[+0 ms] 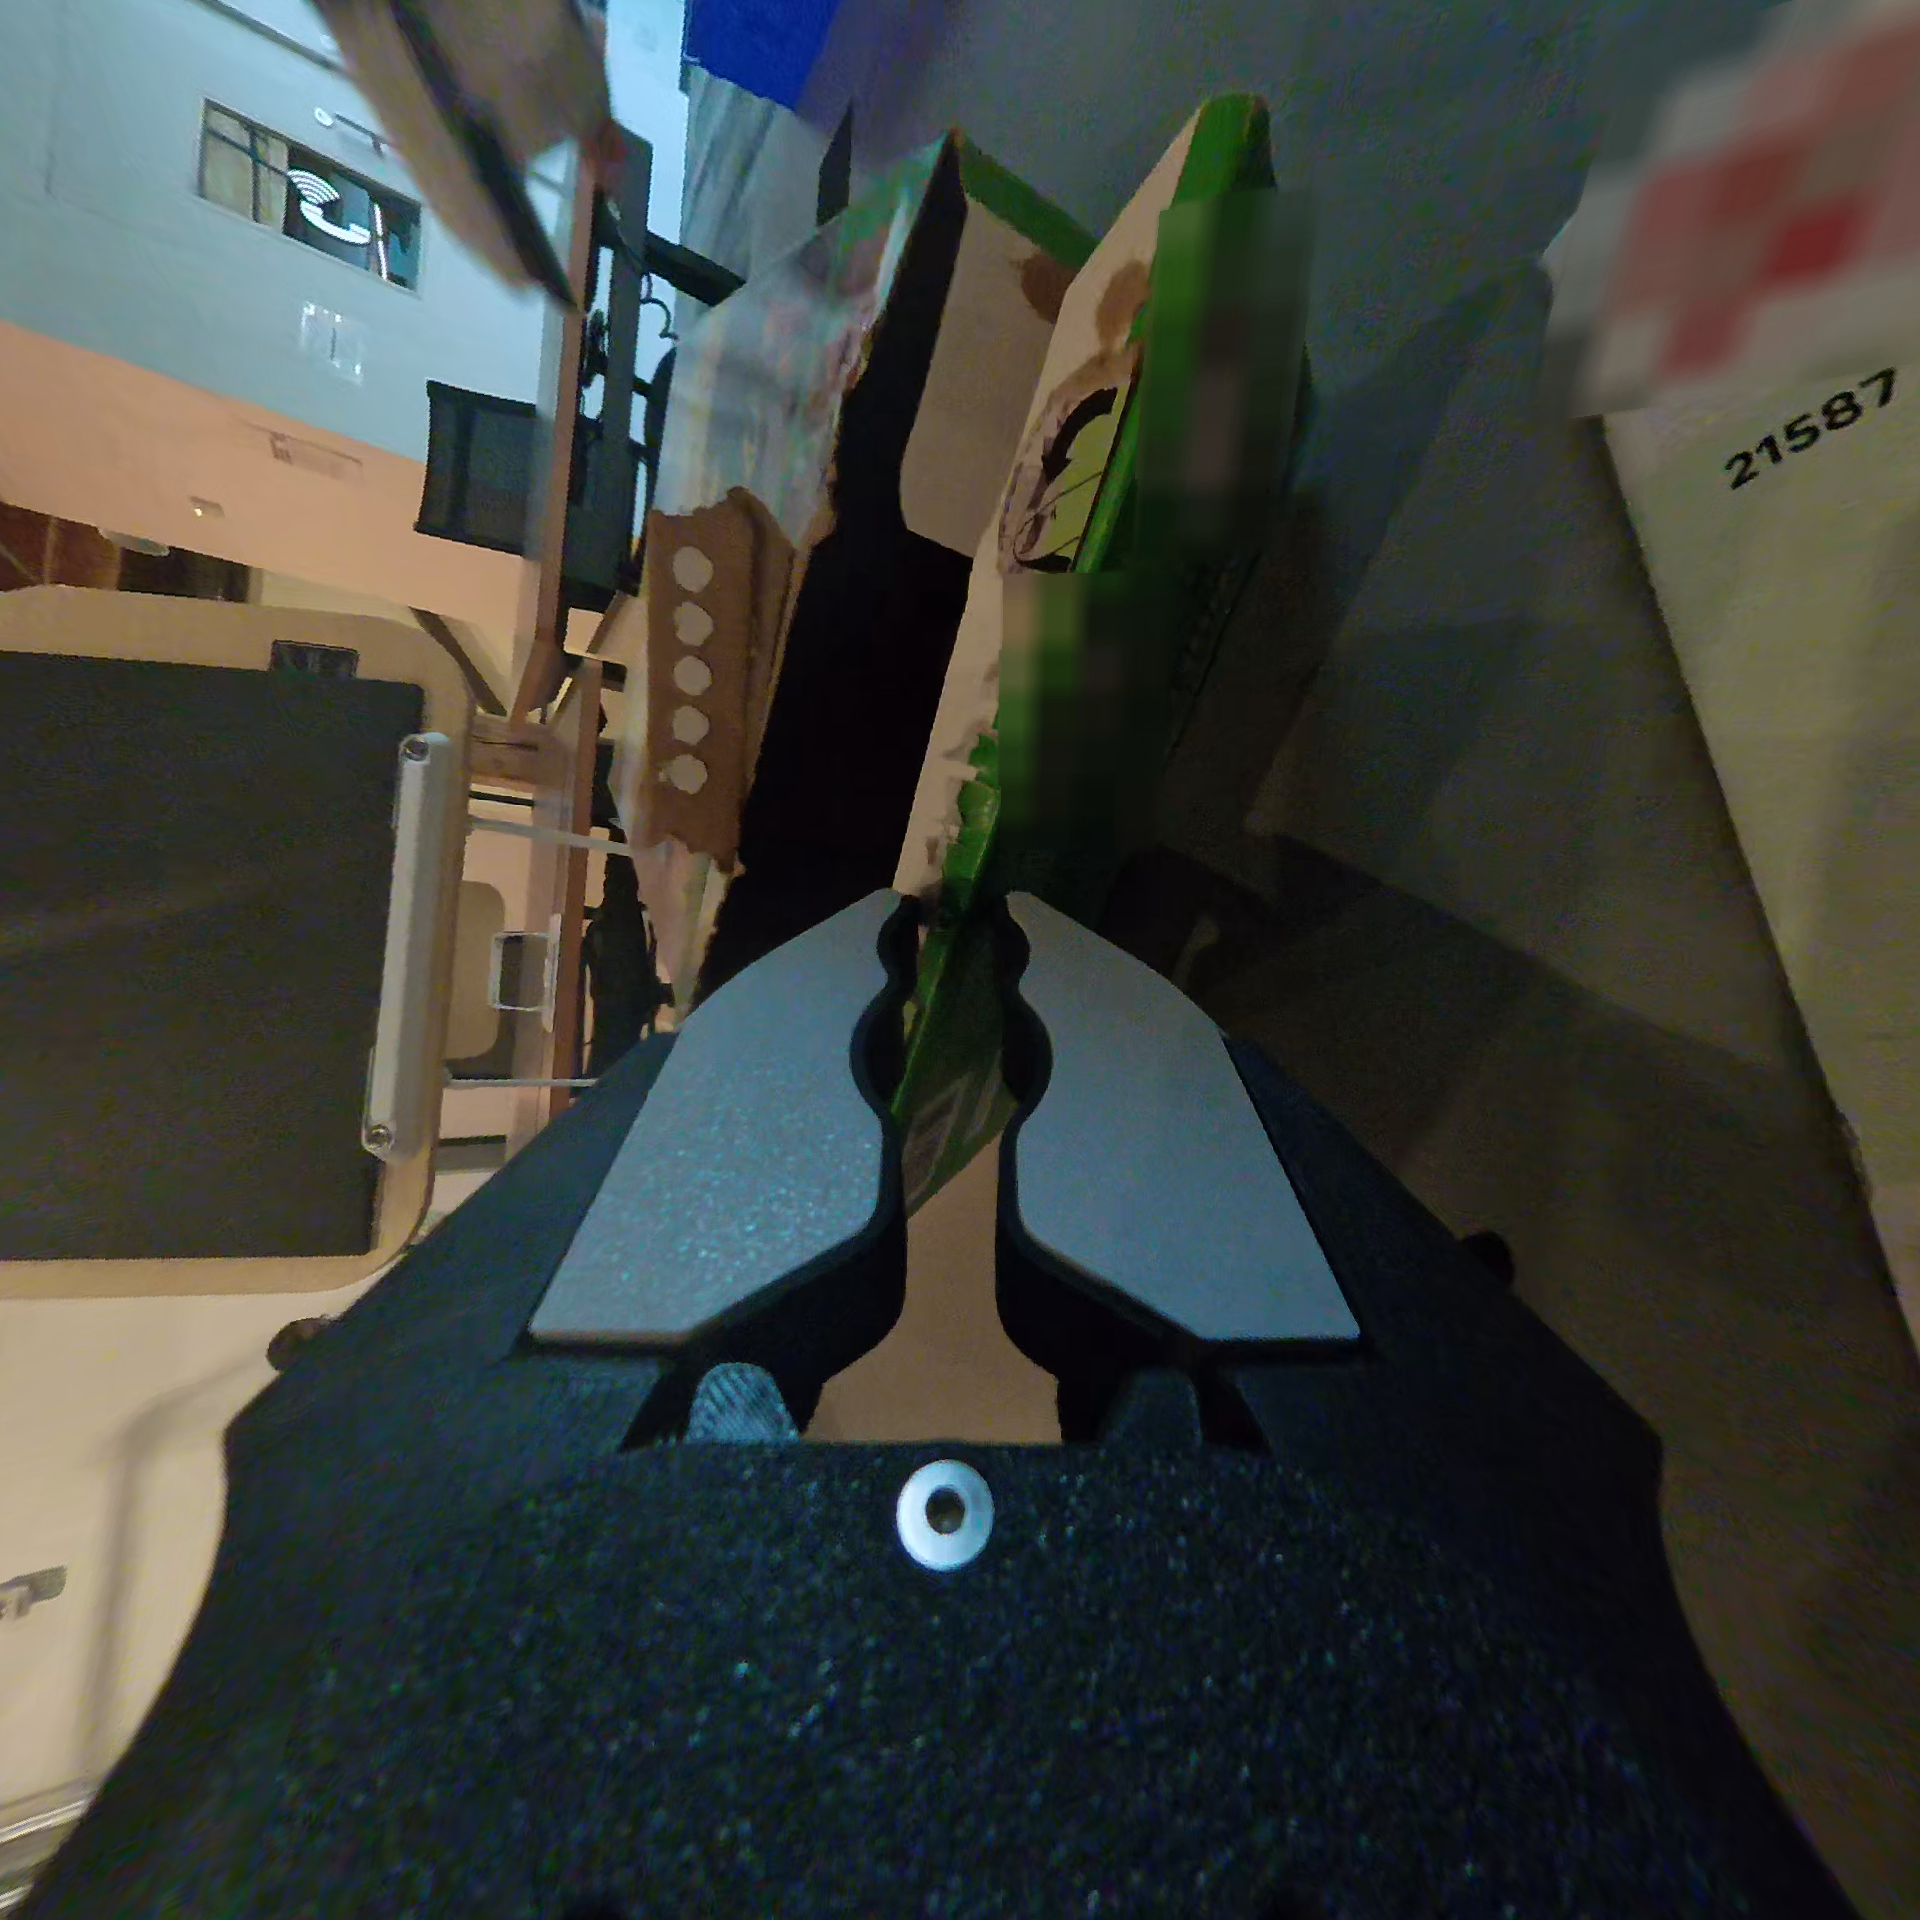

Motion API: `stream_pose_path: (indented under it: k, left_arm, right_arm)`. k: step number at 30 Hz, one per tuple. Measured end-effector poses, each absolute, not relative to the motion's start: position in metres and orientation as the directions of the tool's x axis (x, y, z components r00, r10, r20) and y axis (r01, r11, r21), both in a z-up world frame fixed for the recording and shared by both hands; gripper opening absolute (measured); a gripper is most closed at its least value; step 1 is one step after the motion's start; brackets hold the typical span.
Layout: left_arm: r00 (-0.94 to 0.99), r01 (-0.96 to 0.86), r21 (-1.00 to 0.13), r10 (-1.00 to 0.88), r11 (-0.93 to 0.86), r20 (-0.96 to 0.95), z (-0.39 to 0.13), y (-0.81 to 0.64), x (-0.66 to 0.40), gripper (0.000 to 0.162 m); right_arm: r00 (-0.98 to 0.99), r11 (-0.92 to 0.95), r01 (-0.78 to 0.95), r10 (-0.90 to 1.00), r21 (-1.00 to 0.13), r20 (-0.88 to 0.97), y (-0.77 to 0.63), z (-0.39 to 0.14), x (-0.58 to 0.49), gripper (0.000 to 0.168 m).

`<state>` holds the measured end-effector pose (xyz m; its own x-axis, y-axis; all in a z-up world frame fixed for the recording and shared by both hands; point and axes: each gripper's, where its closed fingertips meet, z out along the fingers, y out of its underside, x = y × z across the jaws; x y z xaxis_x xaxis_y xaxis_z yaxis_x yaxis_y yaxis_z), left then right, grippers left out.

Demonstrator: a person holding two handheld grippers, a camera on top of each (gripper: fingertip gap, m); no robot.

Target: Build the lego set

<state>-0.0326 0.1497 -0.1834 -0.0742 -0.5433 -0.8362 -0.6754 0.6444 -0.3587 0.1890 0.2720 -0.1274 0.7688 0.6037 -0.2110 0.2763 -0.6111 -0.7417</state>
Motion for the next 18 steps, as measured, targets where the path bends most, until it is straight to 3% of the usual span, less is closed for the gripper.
stream_pose_path:
  k: [4, 8, 11, 14, 16, 18]
  left_arm:
    - [-0.075, -0.685, -0.353, -0.543, 0.638, -0.836, -0.181, 0.154, -0.033, 0.015]
    - [-0.076, -0.688, -0.343, -0.534, 0.639, -0.842, -0.174, 0.159, -0.034, 0.015]
    - [-0.061, -0.671, -0.338, -0.504, 0.66, -0.862, -0.163, 0.163, -0.032, 0.0]
    - [-0.089, -0.698, -0.337, -0.543, 0.632, -0.835, -0.166, 0.167, -0.027, 0.013]
    - [-0.134, -0.707, -0.281, -0.513, 0.649, -0.848, -0.172, 0.169, -0.027, 0.014]
    - [-0.089, -0.689, -0.331, -0.529, 0.645, -0.844, -0.16, 0.166, -0.031, 0.013]
  right_arm:
    - [0.75, -0.664, 0.381, 0.629, -0.643, -0.205, 0.333, -0.156, 0.198, 0.073]
    - [0.686, -0.691, 0.469, 0.677, -0.55, -0.266, 0.337, -0.179, 0.182, 0.064]
    - [0.628, -0.678, 0.473, 0.708, -0.563, -0.324, 0.327, -0.179, 0.162, 0.05]
    - [0.598, -0.66, 0.481, 0.728, -0.577, -0.334, 0.319, -0.179, 0.148, 0.05]
    - [0.6, -0.657, 0.487, 0.731, -0.575, -0.326, 0.317, -0.179, 0.143, 0.051]
    - [0.613, -0.649, 0.493, 0.732, -0.58, -0.297, 0.317, -0.178, 0.143, 0.05]
